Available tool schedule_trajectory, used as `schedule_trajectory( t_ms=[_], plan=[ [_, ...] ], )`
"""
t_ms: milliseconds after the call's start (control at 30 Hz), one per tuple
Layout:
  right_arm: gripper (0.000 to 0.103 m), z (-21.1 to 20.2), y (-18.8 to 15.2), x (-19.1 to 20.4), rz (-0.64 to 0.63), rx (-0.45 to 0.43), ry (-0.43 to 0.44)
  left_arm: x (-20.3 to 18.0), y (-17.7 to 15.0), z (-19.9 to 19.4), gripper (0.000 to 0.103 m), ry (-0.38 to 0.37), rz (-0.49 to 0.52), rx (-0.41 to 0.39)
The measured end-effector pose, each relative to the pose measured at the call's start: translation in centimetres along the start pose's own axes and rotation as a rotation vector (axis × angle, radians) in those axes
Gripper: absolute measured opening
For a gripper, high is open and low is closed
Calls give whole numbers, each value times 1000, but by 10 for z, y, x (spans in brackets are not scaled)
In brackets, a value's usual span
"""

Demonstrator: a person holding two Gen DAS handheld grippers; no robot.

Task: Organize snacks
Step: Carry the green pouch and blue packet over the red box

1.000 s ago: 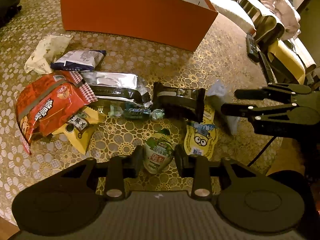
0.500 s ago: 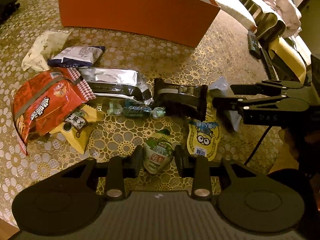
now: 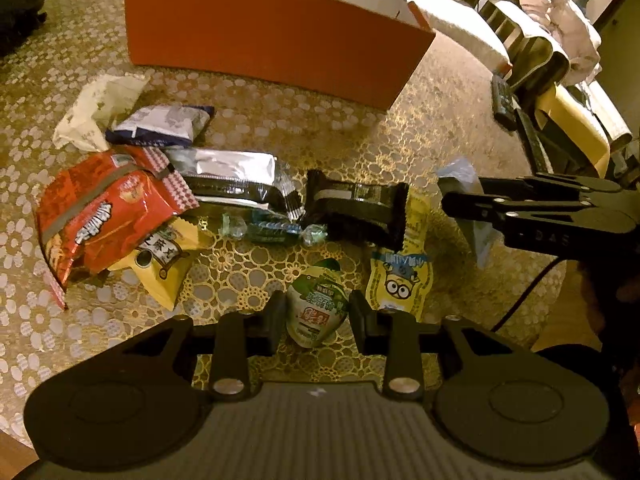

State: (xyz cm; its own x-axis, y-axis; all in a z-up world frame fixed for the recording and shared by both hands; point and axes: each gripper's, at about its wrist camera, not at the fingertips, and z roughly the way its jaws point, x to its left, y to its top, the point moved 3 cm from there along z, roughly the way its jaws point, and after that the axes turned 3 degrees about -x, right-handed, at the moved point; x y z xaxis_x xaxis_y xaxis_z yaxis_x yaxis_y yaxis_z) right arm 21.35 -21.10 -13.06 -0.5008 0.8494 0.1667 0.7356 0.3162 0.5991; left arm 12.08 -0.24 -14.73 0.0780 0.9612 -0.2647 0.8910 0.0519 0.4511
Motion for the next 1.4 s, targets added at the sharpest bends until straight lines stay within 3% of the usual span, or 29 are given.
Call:
schedule_trajectory(
  t_ms=[367, 767, 1067, 1400],
  plan=[
    [47, -43, 29, 20, -32, -94, -21, -8, 25, -36, 33, 3, -6, -93],
    [47, -64, 90, 31, -109, -191, -51, -19, 108, -72, 33, 48, 56, -242],
    [47, -45, 142, 26, -140, -235, -91, -15, 178, -69, 33, 123, 112, -320],
    [47, 11, 183, 8, -117, -200, -132, 0, 232, -26, 33, 185, 116, -304]
  ],
)
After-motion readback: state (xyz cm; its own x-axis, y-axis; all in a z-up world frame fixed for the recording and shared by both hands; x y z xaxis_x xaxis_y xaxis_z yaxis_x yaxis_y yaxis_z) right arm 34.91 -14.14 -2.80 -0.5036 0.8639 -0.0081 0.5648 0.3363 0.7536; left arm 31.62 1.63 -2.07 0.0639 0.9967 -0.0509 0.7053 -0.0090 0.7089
